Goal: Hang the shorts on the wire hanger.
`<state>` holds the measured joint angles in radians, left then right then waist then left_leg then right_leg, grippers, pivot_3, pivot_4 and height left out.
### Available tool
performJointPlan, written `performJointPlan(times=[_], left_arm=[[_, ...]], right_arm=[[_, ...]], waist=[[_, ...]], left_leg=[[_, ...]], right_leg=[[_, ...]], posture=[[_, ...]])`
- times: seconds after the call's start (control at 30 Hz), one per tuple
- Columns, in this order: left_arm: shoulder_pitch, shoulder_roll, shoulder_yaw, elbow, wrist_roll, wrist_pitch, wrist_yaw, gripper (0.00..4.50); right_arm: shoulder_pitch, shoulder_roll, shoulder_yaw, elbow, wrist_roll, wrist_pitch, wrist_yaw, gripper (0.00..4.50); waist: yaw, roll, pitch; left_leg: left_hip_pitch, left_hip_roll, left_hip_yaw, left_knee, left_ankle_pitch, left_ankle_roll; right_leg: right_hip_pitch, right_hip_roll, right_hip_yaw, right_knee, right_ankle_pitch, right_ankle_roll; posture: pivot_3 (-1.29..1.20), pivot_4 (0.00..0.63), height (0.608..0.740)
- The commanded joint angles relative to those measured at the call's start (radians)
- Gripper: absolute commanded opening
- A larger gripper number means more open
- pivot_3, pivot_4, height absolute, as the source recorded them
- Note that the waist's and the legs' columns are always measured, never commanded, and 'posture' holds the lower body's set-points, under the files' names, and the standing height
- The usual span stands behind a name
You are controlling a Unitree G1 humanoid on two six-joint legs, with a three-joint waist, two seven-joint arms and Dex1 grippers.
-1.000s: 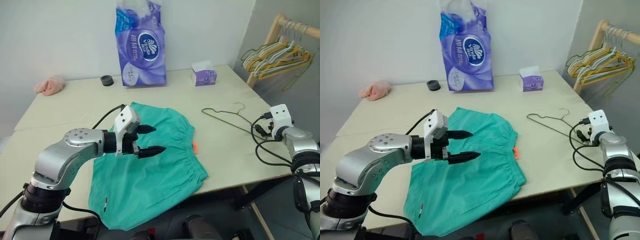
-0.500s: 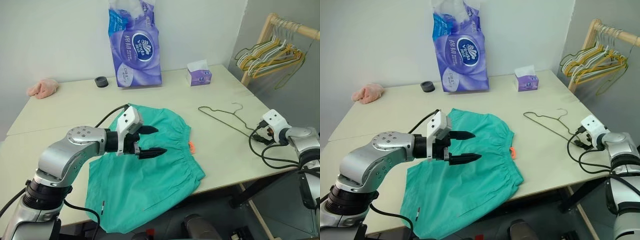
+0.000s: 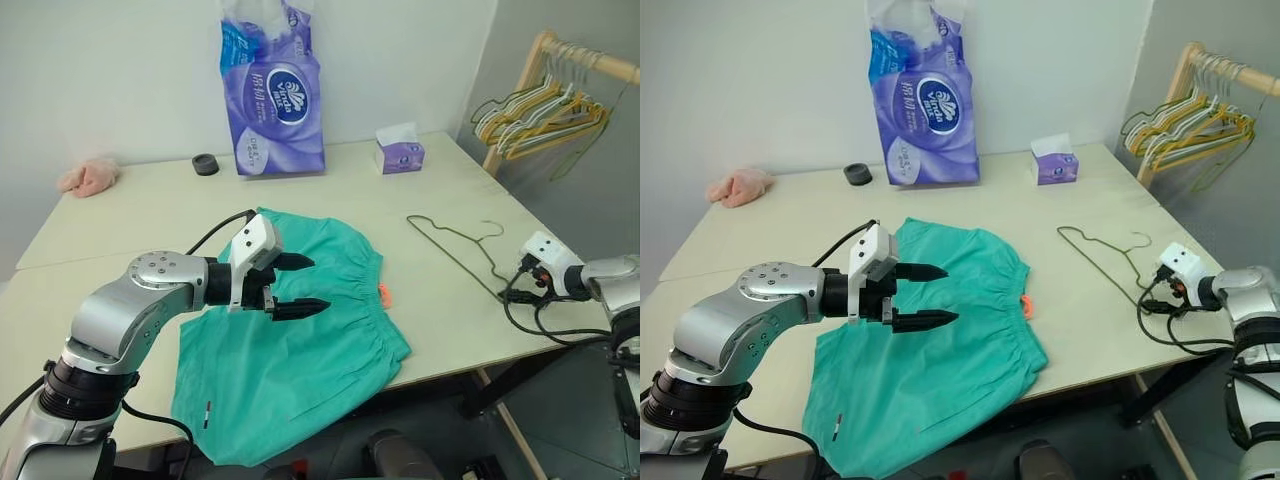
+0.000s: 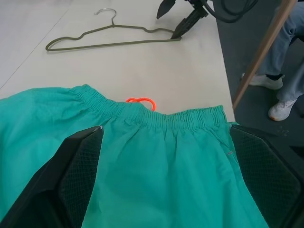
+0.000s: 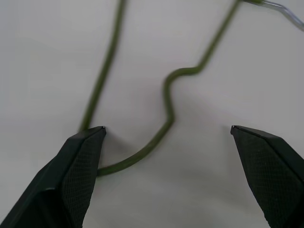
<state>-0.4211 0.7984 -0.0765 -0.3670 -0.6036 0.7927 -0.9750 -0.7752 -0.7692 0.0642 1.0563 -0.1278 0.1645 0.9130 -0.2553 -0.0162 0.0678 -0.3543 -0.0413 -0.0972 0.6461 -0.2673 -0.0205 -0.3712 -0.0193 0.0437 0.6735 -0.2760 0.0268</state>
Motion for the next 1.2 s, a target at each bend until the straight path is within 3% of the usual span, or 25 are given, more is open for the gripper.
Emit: performJointPlan(times=[0.03,0.33,0.37,0.43,0.63,0.8,1.07,1.2], left_arm=[[-0.017,-0.004,0.02,0.006,0.008,-0.028,-0.004,4.48],[-0.018,-0.011,0.022,0.003,0.007,-0.031,-0.001,4.48],[-0.017,-0.011,0.023,0.002,0.006,-0.032,-0.003,4.5],[-0.016,-0.01,0.026,0.0,0.004,-0.033,-0.005,4.5],[-0.017,-0.009,0.031,0.002,0.003,-0.035,-0.005,4.5],[-0.014,-0.006,0.036,0.002,0.005,-0.038,-0.004,4.5],[-0.016,-0.012,0.059,0.027,0.013,-0.041,0.023,4.5],[-0.036,-0.023,0.096,0.085,0.024,-0.042,0.063,4.5]], right_arm=[[-0.049,0.049,-0.082,0.074,0.052,0.075,-0.177,4.5],[-0.047,0.107,-0.093,0.119,0.061,0.134,-0.19,4.5],[-0.045,0.11,-0.087,0.122,0.057,0.146,-0.182,4.33],[-0.035,0.117,-0.066,0.122,0.044,0.164,-0.151,3.93],[-0.011,0.14,-0.021,0.098,0.027,0.191,-0.113,1.8],[-0.016,0.165,-0.063,0.094,0.069,0.251,-0.153,0.04],[-0.039,0.168,-0.116,-0.018,0.105,0.212,-0.191,0.04],[0.005,0.163,-0.081,-0.239,0.113,0.15,-0.121,0.04]], waist=[[-0.004,0.0,0.0],[-0.005,-0.001,-0.001],[-0.005,-0.001,-0.001],[-0.006,-0.002,-0.001],[-0.005,-0.01,-0.007],[-0.004,-0.021,-0.015],[-0.004,-0.021,-0.014],[-0.004,-0.008,-0.006]], left_leg=[[0.0,0.0,0.0,0.0,0.0,0.0],[0.0,0.0,0.001,0.0,0.0,0.0],[0.0,0.0,0.001,0.0,0.0,0.0],[0.0,0.0,0.0,0.0,0.0,0.0],[0.0,0.001,-0.001,0.0,0.0,0.0],[0.003,0.001,-0.002,-0.001,-0.001,-0.001],[0.004,0.001,-0.001,-0.001,-0.002,-0.002],[0.002,0.001,0.001,0.0,-0.002,-0.002]], right_leg=[[0.0,0.0,0.0,0.0,0.001,-0.001],[0.0,0.0,0.0,0.0,0.001,-0.001],[0.0,0.0,0.0,0.0,0.001,-0.001],[0.0,0.0,0.0,0.0,0.001,-0.001],[0.0,0.0,-0.001,0.0,0.001,-0.001],[0.003,0.001,-0.002,-0.001,0.001,-0.001],[0.004,0.001,0.0,-0.002,0.001,-0.001],[0.002,0.001,0.001,-0.002,-0.002,0.003]], posture=[[-0.27,0.044,0.74],[-0.25,0.044,0.74],[-0.25,0.044,0.74],[-0.25,0.044,0.74],[-0.25,0.043,0.74],[-0.25,0.043,0.74],[-0.25,0.04,0.74],[-0.25,0.043,0.74]])
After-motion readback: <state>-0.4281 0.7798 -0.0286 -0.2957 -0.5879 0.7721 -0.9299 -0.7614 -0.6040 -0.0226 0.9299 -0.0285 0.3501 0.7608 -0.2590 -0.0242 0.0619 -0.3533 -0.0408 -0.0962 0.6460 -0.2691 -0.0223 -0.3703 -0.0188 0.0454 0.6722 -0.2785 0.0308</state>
